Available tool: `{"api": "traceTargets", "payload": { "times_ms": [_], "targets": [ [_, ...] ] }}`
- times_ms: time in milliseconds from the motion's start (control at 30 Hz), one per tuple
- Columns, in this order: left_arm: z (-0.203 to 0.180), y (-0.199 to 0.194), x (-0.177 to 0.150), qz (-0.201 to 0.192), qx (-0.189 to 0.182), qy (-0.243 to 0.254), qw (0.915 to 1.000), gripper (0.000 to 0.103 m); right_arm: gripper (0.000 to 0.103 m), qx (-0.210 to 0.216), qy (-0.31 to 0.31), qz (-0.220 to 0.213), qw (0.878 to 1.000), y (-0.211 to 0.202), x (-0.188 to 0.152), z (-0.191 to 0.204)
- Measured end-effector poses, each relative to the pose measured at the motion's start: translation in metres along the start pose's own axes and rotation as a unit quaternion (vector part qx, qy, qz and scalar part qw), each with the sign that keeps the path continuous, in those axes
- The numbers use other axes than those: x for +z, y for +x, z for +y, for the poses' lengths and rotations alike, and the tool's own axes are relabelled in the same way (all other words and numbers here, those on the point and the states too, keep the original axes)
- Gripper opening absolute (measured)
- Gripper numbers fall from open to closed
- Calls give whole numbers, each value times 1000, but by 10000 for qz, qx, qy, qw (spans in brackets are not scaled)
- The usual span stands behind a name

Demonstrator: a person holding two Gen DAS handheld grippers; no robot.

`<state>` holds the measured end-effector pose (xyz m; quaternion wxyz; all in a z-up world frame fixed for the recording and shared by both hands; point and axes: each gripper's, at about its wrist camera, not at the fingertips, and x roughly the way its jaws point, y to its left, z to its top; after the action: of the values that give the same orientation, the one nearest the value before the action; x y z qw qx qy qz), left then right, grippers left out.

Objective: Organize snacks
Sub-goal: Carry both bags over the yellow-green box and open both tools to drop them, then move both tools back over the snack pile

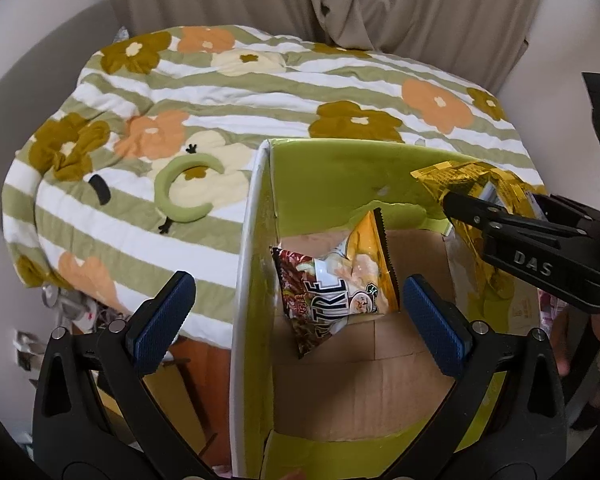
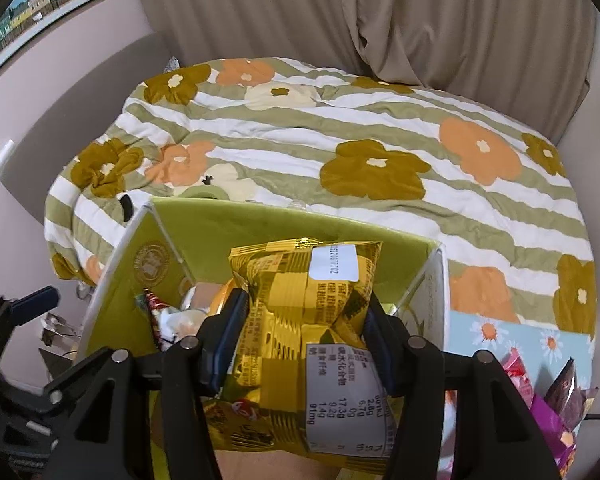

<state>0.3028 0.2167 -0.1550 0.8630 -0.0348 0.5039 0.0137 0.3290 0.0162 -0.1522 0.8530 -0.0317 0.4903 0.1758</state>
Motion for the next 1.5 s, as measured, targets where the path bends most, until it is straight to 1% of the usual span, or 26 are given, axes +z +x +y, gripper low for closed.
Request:
{"api": "traceTargets", "payload": {
  "times_ms": [33, 67, 100, 133, 333, 533, 633, 833, 1000, 1133, 1300, 1500],
  "targets": [
    [0, 0, -1, 8, 16, -7, 10000, 102, 67, -26, -18, -51, 10000, 1, 0, 0],
    [-1, 1, -2, 20, 32, -15, 10000, 102, 85, -21, -37, -91, 9999, 1, 0, 0],
    [-1, 1, -4, 37, 41, -22, 10000, 102, 92, 0, -60, -96, 9999, 1, -1, 0],
    [-1, 1, -5, 48, 51, -26, 10000, 102, 95, -2, -98, -89, 9999, 2, -1, 0],
    [0, -1, -9, 65, 75, -34, 9999, 102, 95, 23, -128, -81, 9999, -5, -5, 0],
    [0, -18, -10, -43, 67, 30, 10000, 102, 95, 12, -43, -241, 9997, -29, -8, 0],
    [-2, -30, -10, -99, 20, 65, 9999, 102, 95, -13, 11, -339, 9994, -47, -11, 3],
    [-13, -54, -12, -287, -229, 222, 9991, 102, 95, -69, 160, -546, 9984, -85, -22, 2],
    [-38, -79, -17, -504, -395, 385, 9972, 102, 95, -112, 267, -778, 9966, -128, -39, -9],
    [-68, -104, -27, -666, -555, 509, 9949, 102, 95, -160, 369, -976, 9944, -162, -62, -29],
    [-119, -125, -50, -748, -725, 528, 9932, 102, 95, -340, 497, -1175, 9912, -202, -102, -72],
    [-184, -137, -90, -671, -889, 486, 9926, 102, 95, -557, 667, -1181, 9892, -238, -152, -132]
  ]
}}
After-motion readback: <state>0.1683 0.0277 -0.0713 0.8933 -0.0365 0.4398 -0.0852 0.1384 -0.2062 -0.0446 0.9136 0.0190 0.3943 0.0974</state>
